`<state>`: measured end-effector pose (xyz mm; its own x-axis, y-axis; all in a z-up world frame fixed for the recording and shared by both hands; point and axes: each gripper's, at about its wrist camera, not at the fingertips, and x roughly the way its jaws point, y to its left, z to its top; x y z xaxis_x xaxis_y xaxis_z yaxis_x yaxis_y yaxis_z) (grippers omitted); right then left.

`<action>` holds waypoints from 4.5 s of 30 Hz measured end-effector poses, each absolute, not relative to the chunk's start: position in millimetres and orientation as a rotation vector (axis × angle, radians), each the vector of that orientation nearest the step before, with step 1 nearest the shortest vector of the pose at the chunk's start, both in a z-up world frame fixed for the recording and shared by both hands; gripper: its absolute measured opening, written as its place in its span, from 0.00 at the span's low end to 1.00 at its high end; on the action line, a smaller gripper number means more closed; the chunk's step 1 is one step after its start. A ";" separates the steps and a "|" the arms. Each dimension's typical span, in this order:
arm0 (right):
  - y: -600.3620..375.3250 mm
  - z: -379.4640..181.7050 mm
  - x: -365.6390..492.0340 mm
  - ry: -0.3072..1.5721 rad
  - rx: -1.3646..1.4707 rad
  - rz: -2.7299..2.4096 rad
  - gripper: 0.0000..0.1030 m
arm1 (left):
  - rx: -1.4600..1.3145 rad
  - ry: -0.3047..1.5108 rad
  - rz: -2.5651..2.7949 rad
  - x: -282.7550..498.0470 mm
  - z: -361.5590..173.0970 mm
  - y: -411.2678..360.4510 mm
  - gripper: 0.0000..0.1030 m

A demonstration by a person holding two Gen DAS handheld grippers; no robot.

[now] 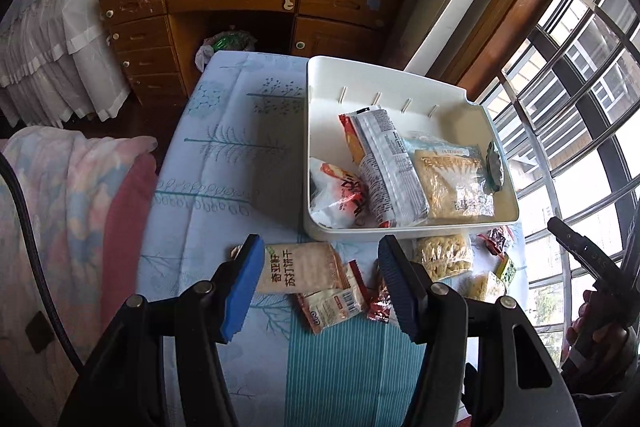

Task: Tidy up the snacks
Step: 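Withdraw both tools and move the left tool to the beige cracker packet, then close the left tool on the beige soda cracker packet, then lift the cracker packet with the left tool while the right tool grips the clear cookie bag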

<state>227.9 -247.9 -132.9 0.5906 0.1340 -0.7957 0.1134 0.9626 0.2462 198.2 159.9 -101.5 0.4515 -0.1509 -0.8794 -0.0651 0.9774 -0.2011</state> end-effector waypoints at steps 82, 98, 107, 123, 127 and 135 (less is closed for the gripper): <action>-162.2 -280.8 220.0 1.338 0.109 -0.048 0.62 | -1.168 1.446 0.861 242.9 -317.6 209.2 0.70; -143.4 -282.9 220.8 1.346 0.012 -0.040 0.58 | -1.291 1.514 0.809 232.2 -330.4 219.6 0.60; -147.6 -274.6 209.9 1.366 0.016 -0.017 0.57 | -1.323 1.570 0.781 224.4 -323.1 233.7 0.60; -138.8 -228.1 182.8 1.270 0.022 0.065 0.57 | -1.247 1.596 0.649 215.6 -268.9 250.0 0.57; -129.6 -214.7 174.9 1.228 0.009 0.100 0.57 | -1.199 1.601 0.599 216.6 -251.8 246.0 0.56; -106.0 -193.8 178.7 1.149 -0.022 0.173 0.57 | -1.102 1.619 0.484 220.2 -211.1 224.7 0.56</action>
<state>178.7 -106.0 -193.8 0.3973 0.1253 -0.9091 -0.1476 0.9865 0.0714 220.2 224.7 -211.1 -0.0047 -0.4114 -0.9115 -0.8439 0.4906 -0.2171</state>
